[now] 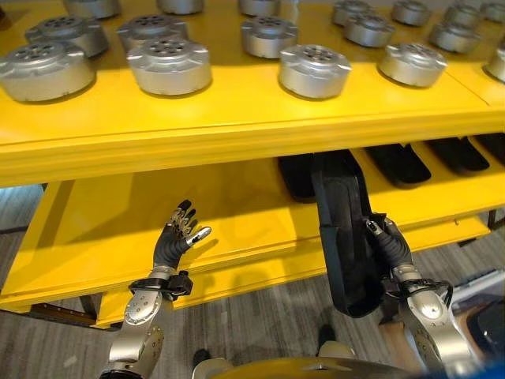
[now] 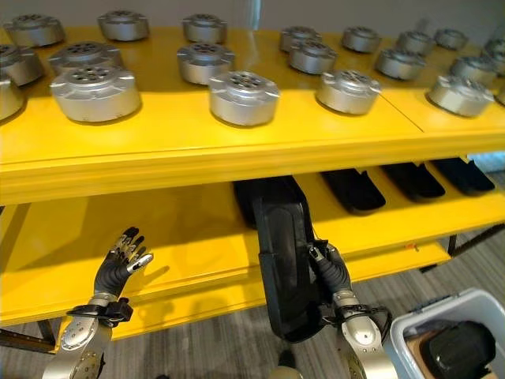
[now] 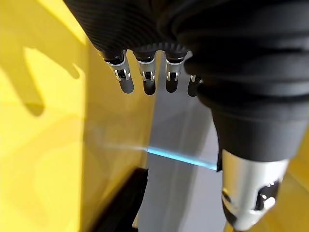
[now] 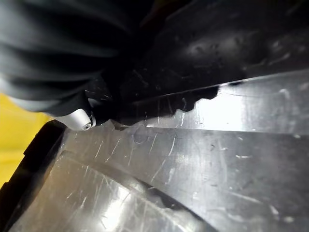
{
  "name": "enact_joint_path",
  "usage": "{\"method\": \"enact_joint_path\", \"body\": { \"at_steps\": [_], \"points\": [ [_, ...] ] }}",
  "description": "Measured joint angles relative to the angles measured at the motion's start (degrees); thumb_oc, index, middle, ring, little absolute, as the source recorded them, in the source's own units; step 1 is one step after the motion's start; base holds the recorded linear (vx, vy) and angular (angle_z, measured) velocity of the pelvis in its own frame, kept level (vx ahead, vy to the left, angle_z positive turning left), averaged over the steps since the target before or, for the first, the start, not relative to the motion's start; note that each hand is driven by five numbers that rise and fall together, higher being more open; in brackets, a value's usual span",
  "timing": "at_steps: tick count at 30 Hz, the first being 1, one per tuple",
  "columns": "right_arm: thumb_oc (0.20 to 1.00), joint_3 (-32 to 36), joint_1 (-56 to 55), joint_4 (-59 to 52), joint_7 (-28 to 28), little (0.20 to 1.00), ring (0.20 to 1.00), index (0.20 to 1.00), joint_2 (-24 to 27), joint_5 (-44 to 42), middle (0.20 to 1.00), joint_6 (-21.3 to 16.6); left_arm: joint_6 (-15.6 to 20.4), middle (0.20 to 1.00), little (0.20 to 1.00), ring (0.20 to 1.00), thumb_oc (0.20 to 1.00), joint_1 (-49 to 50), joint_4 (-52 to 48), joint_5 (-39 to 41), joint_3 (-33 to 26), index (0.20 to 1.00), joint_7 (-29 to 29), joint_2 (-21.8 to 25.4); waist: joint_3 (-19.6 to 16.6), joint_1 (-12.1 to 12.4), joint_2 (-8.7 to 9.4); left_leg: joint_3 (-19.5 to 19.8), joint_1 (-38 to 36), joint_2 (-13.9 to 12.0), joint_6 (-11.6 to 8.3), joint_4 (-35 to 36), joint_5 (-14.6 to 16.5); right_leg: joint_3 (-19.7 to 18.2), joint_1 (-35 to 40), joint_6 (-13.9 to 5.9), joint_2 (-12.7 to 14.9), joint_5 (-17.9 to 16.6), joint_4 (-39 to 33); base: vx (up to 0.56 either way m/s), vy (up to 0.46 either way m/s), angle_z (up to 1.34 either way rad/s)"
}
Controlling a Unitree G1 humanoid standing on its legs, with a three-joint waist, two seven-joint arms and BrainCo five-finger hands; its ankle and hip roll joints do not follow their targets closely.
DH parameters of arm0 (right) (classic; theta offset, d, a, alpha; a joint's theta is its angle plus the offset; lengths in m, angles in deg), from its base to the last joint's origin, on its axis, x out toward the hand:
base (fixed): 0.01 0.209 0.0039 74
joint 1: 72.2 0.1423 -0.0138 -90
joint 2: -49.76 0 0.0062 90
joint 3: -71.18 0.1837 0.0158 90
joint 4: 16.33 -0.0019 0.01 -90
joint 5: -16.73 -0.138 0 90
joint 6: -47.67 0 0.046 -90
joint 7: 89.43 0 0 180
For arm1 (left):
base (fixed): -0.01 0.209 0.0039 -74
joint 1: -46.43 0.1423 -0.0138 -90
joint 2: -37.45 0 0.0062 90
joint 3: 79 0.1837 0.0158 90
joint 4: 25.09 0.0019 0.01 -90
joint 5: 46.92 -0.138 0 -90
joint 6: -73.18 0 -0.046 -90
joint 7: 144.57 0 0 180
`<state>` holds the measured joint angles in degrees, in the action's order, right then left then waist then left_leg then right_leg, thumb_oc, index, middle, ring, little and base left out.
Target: Move parts from the plastic box to the shelf.
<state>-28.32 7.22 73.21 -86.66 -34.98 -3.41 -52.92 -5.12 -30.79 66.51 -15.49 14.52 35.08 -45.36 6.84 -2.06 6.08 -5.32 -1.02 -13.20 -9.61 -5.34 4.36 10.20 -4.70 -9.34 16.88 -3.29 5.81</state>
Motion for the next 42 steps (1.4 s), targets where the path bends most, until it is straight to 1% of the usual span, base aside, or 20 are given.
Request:
{"method": "enact_joint_path", "body": {
  "at_steps": [2, 4, 7, 10, 15, 16, 18, 19, 21, 25, 29, 31, 32, 33, 35, 36, 38, 39, 40, 42],
  "points": [
    [0.2, -0.7, 0.7, -0.2, -0.6, 0.2, 0.2, 0.2, 0.0, 0.0, 0.2, 0.0, 0.0, 1.0, 1.0, 1.0, 1.0, -0.1, 0.0, 0.0, 0.0, 1.0, 0.0, 0.0, 0.5, 0.0, 0.62, 0.3, -0.1, 0.2, -0.24, -0.6, 0.7, 0.2, 1.0, 0.0, 0.2, 0.0, -0.5, 0.06, 0.101, 0.12],
    [0.2, -2.7, 2.1, -0.3, -1.8, 0.2, 0.2, 0.2, 0.2, -1.0, 0.2, 0.6, 0.0, 1.0, 1.0, 1.0, 1.0, 0.3, 0.0, 0.0, -0.2, 1.0, 0.0, -0.1, 1.5, 0.2, 0.47, 0.5, -0.3, 0.3, -0.23, -1.5, 1.7, 0.9, 2.6, -0.09, 0.3, -0.1, -1.8, 0.04, 0.057, 0.04],
    [0.2, -5.3, 4.2, -0.5, -3.0, 0.2, 0.2, 0.2, 0.2, -1.6, 0.2, 1.1, 0.0, 1.0, 1.0, 1.0, 1.0, 0.3, 0.0, 0.0, -0.2, 1.0, 0.0, -0.3, 2.3, 0.4, 0.51, 0.6, -1.1, 0.3, -0.29, -1.2, 1.8, 1.2, 3.4, -0.09, 0.3, -0.1, -2.0, 0.03, 0.048, -0.01],
    [0.2, -9.0, 8.0, -1.3, -4.2, 0.2, 0.2, 0.2, 1.4, -2.2, 0.2, 1.5, 0.0, 1.0, 1.0, 1.0, 1.0, 0.3, 0.0, -0.1, -0.5, 1.0, 0.0, -0.4, 2.7, 1.8, 1.27, 0.4, -1.8, 0.3, -0.33, -0.9, 1.7, 1.1, 4.1, -0.35, 0.2, -0.2, -2.6, 0.02, 0.015, -0.02],
    [0.2, -16.3, 17.4, -2.3, -5.0, 0.2, 0.2, 0.2, 1.3, -2.8, 0.2, 2.4, -0.1, 1.0, 1.0, 1.0, 1.0, 0.6, -0.1, -0.9, -2.1, 1.0, -0.2, -1.5, 3.0, 5.2, 3.26, 1.3, -1.7, 0.3, 0.02, -0.8, 1.9, 2.2, 5.7, -1.03, 0.2, -0.4, -4.0, 0.03, -0.012, 0.13],
    [0.2, -18.6, 21.9, -1.9, -5.4, 0.2, 0.2, 0.2, -0.2, -2.8, 0.2, 2.8, -0.1, 1.0, 1.0, 1.0, 1.0, 0.7, -0.2, -1.2, -3.0, 1.0, -0.4, -1.5, 3.1, 6.9, 3.73, 2.3, -0.7, 0.4, 0.09, -1.3, 1.8, 3.4, 6.2, -1.18, 0.4, -0.2, -4.0, 0.06, -0.033, 0.27],
    [0.2, -20.3, 26.4, 0.9, -5.2, 0.2, 0.2, 0.2, -2.2, -2.8, 0.2, 3.0, -0.1, 1.0, 1.0, 1.0, 1.0, 0.6, -0.2, -1.2, -3.5, 1.0, -1.2, -1.5, 3.1, 8.4, 3.67, 3.1, -0.6, 0.4, 0.03, -1.4, 1.8, 4.1, 6.7, -1.29, 0.3, -0.3, -4.4, 0.04, -0.026, 0.33],
    [0.2, -20.5, 29.3, 4.4, -4.7, 0.2, 0.2, 0.2, -4.7, -2.8, 0.2, 3.1, -0.1, 1.0, 1.0, 1.0, 1.0, 0.3, -0.2, -1.2, -4.1, 1.0, -1.8, -1.4, 3.0, 9.8, 3.7, 4.5, 0.1, 0.5, -0.34, -1.9, 1.6, 5.1, 7.4, -1.33, 0.4, -0.3, -4.7, 0.06, -0.03, 0.33],
    [0.2, -22.0, 35.7, 8.9, -3.0, 0.2, 0.2, 0.2, -7.1, -2.5, 0.2, 3.6, -0.2, 1.0, 1.0, 1.0, 1.0, 0.1, -0.2, -1.2, -5.2, 1.0, -2.6, -1.3, 3.2, 11.3, 3.73, 5.0, 0.3, 0.7, -0.4, -1.9, 1.5, 5.8, 7.8, -1.33, 0.4, -0.3, -5.1, 0.04, -0.034, 0.24],
    [0.2, -22.7, 45.0, 16.6, 0.4, 0.2, 0.2, 0.2, -11.2, -2.7, 0.2, 3.6, -0.2, 1.0, 1.0, 1.0, 1.0, -1.2, -0.3, -1.1, -4.9, 1.0, -2.7, -1.0, 3.7, 13.3, 3.05, 6.4, 2.1, 0.7, -0.41, -3.8, 1.8, 7.3, 8.2, -1.45, 0.5, -0.2, -5.0, -0.03, -0.028, 0.18],
    [0.2, -20.8, 54.7, 25.5, 4.9, 0.2, 0.2, 0.2, -13.9, -4.3, 0.2, 3.8, -0.2, 1.0, 1.0, 1.0, 1.0, -4.7, -0.4, -0.1, -0.9, 1.0, -2.7, 0.4, 5.5, 15.7, 1.37, 8.3, 5.7, 0.8, -0.29, -8.4, 3.1, 8.2, 6.9, -1.14, 0.7, 0.5, -2.5, -0.06, -0.014, 0.19],
    [0.2, -20.4, 58.8, 28.0, 6.5, 0.2, 0.2, 0.2, -15.4, -6.8, 0.2, 3.8, -0.3, 1.0, 1.0, 1.0, 1.0, -6.0, -0.3, 1.3, 0.4, 1.0, -3.4, 0.9, 7.5, 16.0, 0.47, 9.3, 8.5, 1.3, 0.09, -12.2, 4.3, 8.2, 5.0, -1.29, 1.4, 1.3, 0.4, -0.13, -0.015, 0.1],
    [0.2, -20.2, 60.7, 29.3, 7.0, 0.2, 0.2, 0.2, -15.7, -8.1, 0.2, 3.9, -0.3, 1.0, 1.0, 1.0, 1.0, -6.8, -0.3, 1.7, 1.3, 1.0, -3.6, 1.3, 8.3, 16.2, 0.06, 9.6, 9.9, 1.3, 0.32, -14.0, 5.0, 8.2, 4.1, -0.91, 1.5, 1.6, 1.3, -0.13, -0.008, 0.09],
    [0.2, -20.1, 62.2, 29.7, 8.2, 0.2, 0.2, 0.2, -15.9, -9.5, 0.2, 3.8, -0.3, 1.0, 1.0, 1.0, 1.0, -7.5, -0.3, 1.9, 2.3, 1.0, -3.8, 2.0, 9.0, 16.9, -0.64, 10.2, 12.4, 1.4, 0.56, -15.8, 5.3, 8.2, 2.7, -0.91, 1.5, 1.7, 2.5, -0.13, -0.004, 0.14],
    [0.2, -18.1, 66.6, 31.7, 10.1, 0.2, 0.2, 0.2, -15.6, -11.0, 0.2, 3.9, -0.4, 1.0, 1.0, 1.0, 1.0, -9.8, -0.4, 3.6, 4.3, 1.0, -3.8, 3.0, 10.5, 17.3, -1.45, 12.3, 17.0, 1.7, 1.43, -20.1, 6.5, 8.7, -0.7, -0.94, 2.2, 3.5, 6.9, -0.1, 0.014, 0.34],
    [0.2, -17.3, 67.5, 32.0, 11.2, 0.2, 0.2, 0.2, -15.8, -11.5, 0.2, 3.9, -0.4, 1.0, 1.0, 1.0, 1.0, -10.6, -0.4, 4.2, 4.3, 1.0, -3.9, 3.1, 10.9, 17.6, -1.67, 12.9, 18.8, 2.3, 1.62, -21.5, 6.6, 8.8, -2.4, -0.85, 2.9, 4.0, 8.7, -0.16, 0.047, 0.42],
    [0.2, -16.1, 71.1, 35.5, 12.5, 0.2, 0.2, 0.2, -15.9, -12.7, 0.2, 3.4, -0.3, 1.0, 1.0, 1.0, 1.0, -10.7, -0.4, 5.6, 5.4, 1.0, -3.9, 3.7, 12.6, 18.0, -3.59, 14.0, 21.5, 3.9, 2.31, -25.1, 7.2, 9.2, -4.1, -0.64, 4.3, 4.8, 11.7, -0.17, 0.053, 0.28],
    [0.2, -15.1, 74.9, 38.1, 13.6, 0.2, 0.2, 0.2, -15.6, -13.0, 0.2, 3.2, -0.2, 1.0, 1.0, 1.0, 1.0, -11.4, -0.5, 6.1, 6.5, 1.0, -3.9, 4.9, 13.4, 17.9, -4.81, 14.5, 24.5, 4.5, 2.91, -28.1, 8.3, 8.9, -6.7, -1.11, 5.4, 5.6, 14.3, -0.11, 0.037, 0.22],
    [0.2, -13.8, 77.0, 39.8, 14.3, 0.2, 0.2, 0.2, -15.7, -13.5, 0.2, 2.7, -0.2, 1.0, 1.0, 1.0, 1.0, -11.6, -0.5, 6.3, 7.2, 1.0, -3.9, 5.5, 13.9, 17.9, -5.64, 15.3, 27.2, 5.3, 3.16, -30.0, 8.4, 8.8, -8.6, -0.66, 5.9, 5.9, 16.1, -0.16, 0.055, 0.26],
    [0.2, -10.7, 78.6, 43.9, 16.7, 0.2, 0.2, 0.2, -14.3, -15.6, 0.2, 2.0, -0.1, 1.0, 1.0, 1.0, 1.0, -11.7, -1.0, 6.4, 8.8, 1.0, -3.8, 6.9, 14.8, 18.5, -6.2, 16.0, 30.8, 6.9, 3.96, -34.5, 9.7, 7.7, -12.1, -0.03, 7.6, 8.2, 21.4, -0.2, 0.057, 0.3]
  ]
}}
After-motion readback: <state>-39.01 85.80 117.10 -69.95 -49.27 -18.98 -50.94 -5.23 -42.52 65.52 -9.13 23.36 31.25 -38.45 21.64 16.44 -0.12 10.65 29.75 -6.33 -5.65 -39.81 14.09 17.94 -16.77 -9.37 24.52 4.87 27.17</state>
